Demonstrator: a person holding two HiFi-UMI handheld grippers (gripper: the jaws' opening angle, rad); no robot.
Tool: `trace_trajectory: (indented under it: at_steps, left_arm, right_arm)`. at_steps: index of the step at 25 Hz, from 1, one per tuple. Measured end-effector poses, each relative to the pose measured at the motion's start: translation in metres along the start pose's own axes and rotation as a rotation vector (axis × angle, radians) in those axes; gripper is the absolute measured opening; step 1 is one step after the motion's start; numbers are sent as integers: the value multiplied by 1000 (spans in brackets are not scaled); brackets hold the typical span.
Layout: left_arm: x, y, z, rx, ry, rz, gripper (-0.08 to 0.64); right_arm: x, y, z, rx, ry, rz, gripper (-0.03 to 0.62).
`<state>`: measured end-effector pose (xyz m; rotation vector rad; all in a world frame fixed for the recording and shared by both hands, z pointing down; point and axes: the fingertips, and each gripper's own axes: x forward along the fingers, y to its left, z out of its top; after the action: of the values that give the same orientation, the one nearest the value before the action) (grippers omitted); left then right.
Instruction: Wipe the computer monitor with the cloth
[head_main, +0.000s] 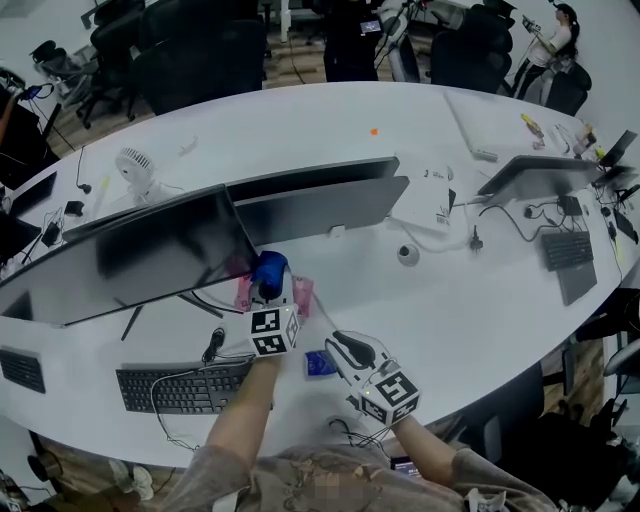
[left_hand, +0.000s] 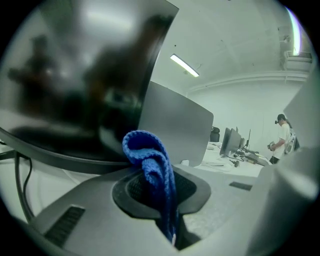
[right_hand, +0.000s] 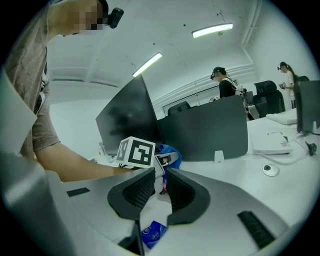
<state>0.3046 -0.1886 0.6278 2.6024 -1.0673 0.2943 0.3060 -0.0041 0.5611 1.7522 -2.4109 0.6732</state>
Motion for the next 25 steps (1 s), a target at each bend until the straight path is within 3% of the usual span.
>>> trace_trajectory:
  at_steps: [12, 25]
  left_arm:
    - [-7, 1, 15, -30, -37, 6, 49]
    - [-22, -3, 50, -116, -121, 9, 49]
  right_arm:
    - [4, 4, -2, -5, 1, 19, 67]
    - [0, 15, 5, -25, -16, 30, 67]
